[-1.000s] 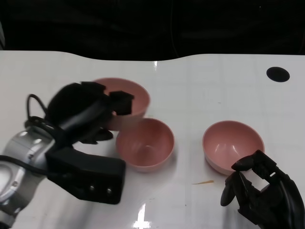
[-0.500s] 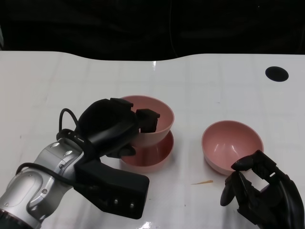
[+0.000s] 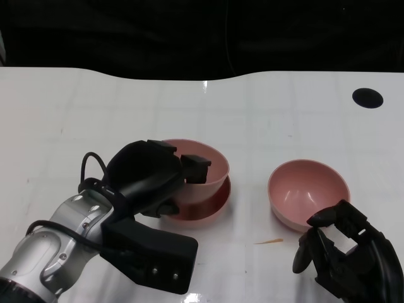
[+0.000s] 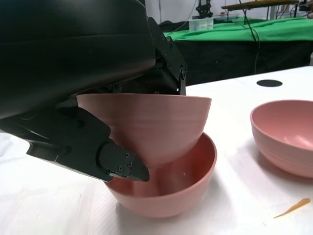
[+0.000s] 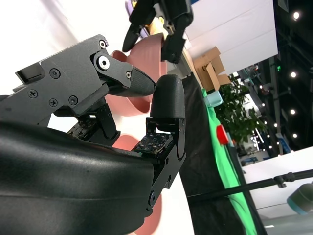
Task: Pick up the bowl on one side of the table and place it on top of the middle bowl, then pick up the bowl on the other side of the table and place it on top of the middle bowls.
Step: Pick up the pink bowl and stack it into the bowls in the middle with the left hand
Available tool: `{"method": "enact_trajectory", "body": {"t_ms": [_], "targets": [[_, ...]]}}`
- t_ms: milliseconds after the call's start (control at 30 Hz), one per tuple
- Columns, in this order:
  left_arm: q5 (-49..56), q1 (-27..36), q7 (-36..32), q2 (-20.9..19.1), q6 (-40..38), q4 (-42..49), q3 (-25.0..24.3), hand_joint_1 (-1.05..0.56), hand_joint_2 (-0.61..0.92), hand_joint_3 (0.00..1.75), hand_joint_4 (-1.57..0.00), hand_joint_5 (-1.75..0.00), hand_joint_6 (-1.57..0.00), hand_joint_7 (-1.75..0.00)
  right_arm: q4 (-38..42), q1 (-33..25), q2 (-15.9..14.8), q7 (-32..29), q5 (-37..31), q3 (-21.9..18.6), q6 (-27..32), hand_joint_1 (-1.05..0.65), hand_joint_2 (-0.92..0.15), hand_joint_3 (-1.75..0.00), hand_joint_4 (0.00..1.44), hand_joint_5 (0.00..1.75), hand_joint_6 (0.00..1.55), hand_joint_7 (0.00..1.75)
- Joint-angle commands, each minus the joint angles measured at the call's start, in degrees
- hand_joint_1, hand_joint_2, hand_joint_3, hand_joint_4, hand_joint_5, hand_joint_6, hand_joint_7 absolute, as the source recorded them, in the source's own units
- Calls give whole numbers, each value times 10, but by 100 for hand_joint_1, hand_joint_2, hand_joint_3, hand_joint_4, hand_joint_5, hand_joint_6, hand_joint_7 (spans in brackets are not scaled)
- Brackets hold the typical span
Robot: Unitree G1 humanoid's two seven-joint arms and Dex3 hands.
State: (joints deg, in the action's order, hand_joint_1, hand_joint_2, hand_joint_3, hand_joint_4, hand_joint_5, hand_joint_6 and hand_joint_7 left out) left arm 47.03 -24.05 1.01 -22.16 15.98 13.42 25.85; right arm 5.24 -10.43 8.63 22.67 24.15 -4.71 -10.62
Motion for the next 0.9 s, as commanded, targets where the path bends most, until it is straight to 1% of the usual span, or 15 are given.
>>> {"method": "enact_trajectory", "body": {"t_ms": [33, 167, 267, 333, 500, 533, 567, 633, 700, 733, 767, 800, 833, 867, 900], "targets": [[-1, -7, -16, 0, 5, 20, -2, -10, 92, 20, -69, -175, -57, -168, -1, -3, -3, 4, 5, -1, -3, -15, -64, -93, 88, 162, 72, 138], [-3, -7, -17, 4, 3, 33, -1, -11, 92, 22, -68, -175, -62, -157, -1, -4, -4, 5, 5, -1, -5, -14, -64, -92, 89, 161, 72, 137], [5, -10, -31, 6, 8, 46, 3, -12, 92, 21, -66, -175, -55, -168, -3, -5, -4, 2, 4, -1, -4, -15, -65, -91, 88, 161, 72, 138], [2, -12, -40, 8, 17, 57, 4, -11, 92, 19, -66, -175, -54, -168, -5, -6, -4, 2, 4, -1, -2, -15, -65, -91, 88, 161, 72, 138], [2, -18, -71, 15, 36, 91, 7, -10, 92, 19, -66, -175, -62, -154, -11, -8, -7, 1, 5, 0, 7, -15, -66, -88, 87, 161, 72, 137], [4, -20, -76, 16, 38, 98, 8, -11, 92, 17, -66, -175, -69, -139, -11, -8, -7, 0, 4, 0, 6, -15, -66, -87, 87, 161, 72, 137], [5, -21, -79, 18, 37, 101, 9, -11, 92, 17, -66, -175, -72, -132, -11, -8, -6, -1, 3, 0, 6, -15, -66, -87, 88, 161, 72, 137], [7, -22, -83, 19, 36, 105, 11, -13, 92, 16, -65, -175, -70, -138, -11, -8, -5, -2, 3, 0, 6, -14, -66, -87, 88, 161, 72, 137], [7, -24, -84, 23, 34, 109, 14, -15, 92, 15, -66, -175, -70, -137, -10, -7, -4, -2, 4, 0, 6, -14, -66, -87, 88, 161, 73, 137], [5, -25, -81, 25, 34, 111, 15, -16, 92, 15, -65, -175, -75, -114, -10, -7, -4, -2, 5, -1, 6, -14, -66, -87, 88, 160, 73, 137], [3, -26, -79, 26, 34, 111, 15, -15, 92, 16, -74, -157, -87, -65, -10, -7, -4, -2, 5, -1, 6, -14, -66, -86, 88, 160, 73, 136], [2, -26, -78, 27, 35, 112, 15, -15, 92, 16, -78, -149, -96, -40, -10, -7, -4, -2, 5, -1, 6, -14, -66, -86, 88, 160, 73, 136], [2, -27, -75, 28, 33, 112, 16, -15, 92, 16, -80, -146, -101, -27, -9, -7, -4, -1, 5, -1, 4, -14, -66, -86, 88, 160, 73, 136], [4, -28, -75, 28, 33, 112, 17, -13, 92, 15, -89, -123, -103, -14, -8, -6, -4, -1, 4, -1, 4, -14, -66, -87, 88, 160, 73, 136], [6, -28, -75, 29, 32, 112, 18, -13, 92, 14, -94, -114, -105, -9, -8, -6, -4, -1, 4, -1, 4, -14, -66, -87, 88, 160, 73, 136]]}}
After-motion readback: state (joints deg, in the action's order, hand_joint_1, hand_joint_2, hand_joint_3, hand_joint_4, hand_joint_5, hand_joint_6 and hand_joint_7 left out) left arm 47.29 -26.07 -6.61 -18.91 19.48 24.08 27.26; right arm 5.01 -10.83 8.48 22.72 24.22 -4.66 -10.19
